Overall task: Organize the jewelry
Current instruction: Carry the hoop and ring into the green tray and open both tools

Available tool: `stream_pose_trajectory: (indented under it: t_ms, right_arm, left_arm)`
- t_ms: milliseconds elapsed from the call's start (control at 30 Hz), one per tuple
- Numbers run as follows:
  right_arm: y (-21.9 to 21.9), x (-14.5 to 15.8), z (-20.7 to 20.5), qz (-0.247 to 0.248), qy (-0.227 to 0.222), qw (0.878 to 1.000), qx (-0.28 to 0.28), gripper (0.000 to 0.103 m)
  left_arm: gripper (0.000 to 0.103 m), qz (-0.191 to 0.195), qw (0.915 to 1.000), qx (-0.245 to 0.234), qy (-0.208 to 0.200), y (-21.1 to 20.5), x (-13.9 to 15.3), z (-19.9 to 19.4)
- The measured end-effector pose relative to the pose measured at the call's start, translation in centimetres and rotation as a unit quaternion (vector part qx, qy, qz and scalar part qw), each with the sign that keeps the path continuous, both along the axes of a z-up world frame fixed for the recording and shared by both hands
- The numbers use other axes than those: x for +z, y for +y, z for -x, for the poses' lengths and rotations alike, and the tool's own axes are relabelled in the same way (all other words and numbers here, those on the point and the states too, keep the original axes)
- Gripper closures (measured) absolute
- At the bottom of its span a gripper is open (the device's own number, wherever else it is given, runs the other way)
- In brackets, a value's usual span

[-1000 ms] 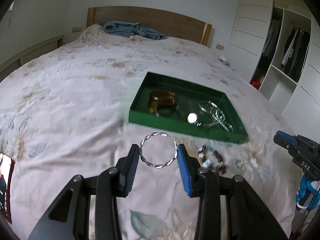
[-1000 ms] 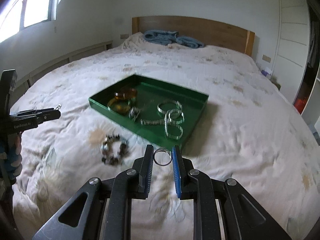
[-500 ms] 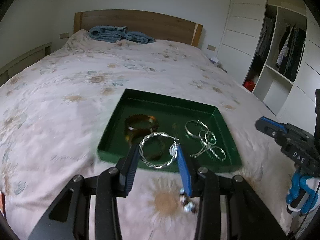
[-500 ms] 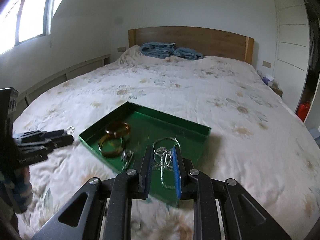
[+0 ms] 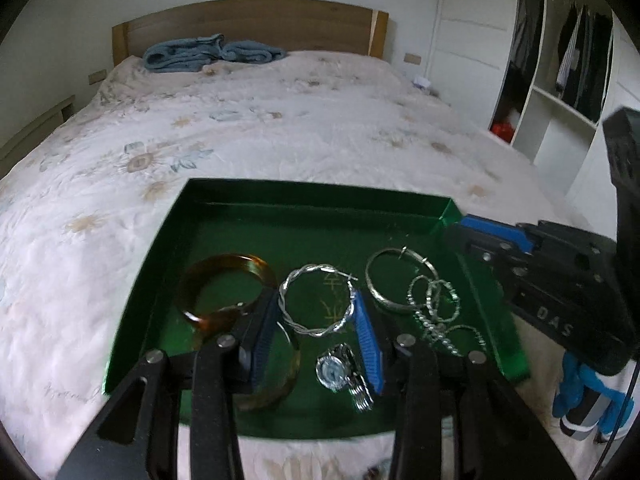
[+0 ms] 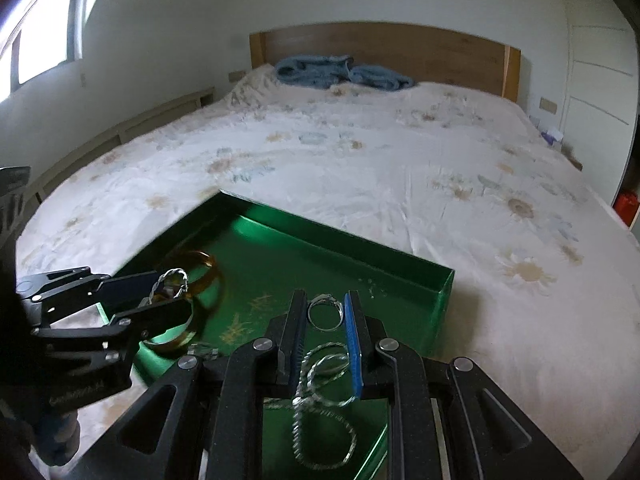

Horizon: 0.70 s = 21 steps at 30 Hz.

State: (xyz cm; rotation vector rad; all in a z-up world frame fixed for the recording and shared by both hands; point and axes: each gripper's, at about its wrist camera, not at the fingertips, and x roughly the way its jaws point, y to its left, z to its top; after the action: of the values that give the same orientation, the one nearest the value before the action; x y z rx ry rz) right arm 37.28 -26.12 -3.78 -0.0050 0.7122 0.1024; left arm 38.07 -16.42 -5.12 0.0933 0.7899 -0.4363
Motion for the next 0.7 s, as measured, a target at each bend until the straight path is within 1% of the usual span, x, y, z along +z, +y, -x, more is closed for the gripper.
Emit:
stream_pose_trajectory:
  t_ms: [233,333,433,567,700]
  right_arm:
    - [0.1,-3.1,-2.9,0.013,0.05,0.999,0.006,0.084]
    - [0.6,-4.0,-3.4,0.031,0.069,0.997,0.012,0.084]
    - [1.0,-4.4,-3.8,0.05,0.085,0.995,0.016,0.084]
    - [1.5,-5.2,-4.0,0.072,0.108,0.991,0.02,0.084]
    - [1.3,-5.2,-4.0,0.069,0.111,0.991,0.019,0.084]
  left_arm:
    - [0.067,-0.024,0.9995,-0.002,0.022,-0.4,-2.8,-1.7]
    - [0.067,-0.034,0.9994,-0.007,0.008,-0.6,-3.1,-1.5]
    - [0.067,-0.034,0.9993,-0.011,0.004,-0.7,-3.2,-1.5]
    - [0.066,-0.045,0.9989,-0.013,-0.005,-0.8,-3.4,-1.1]
    - [0.066,-0.043,0.999,-0.009,-0.007,-0.7,-3.4,-1.0]
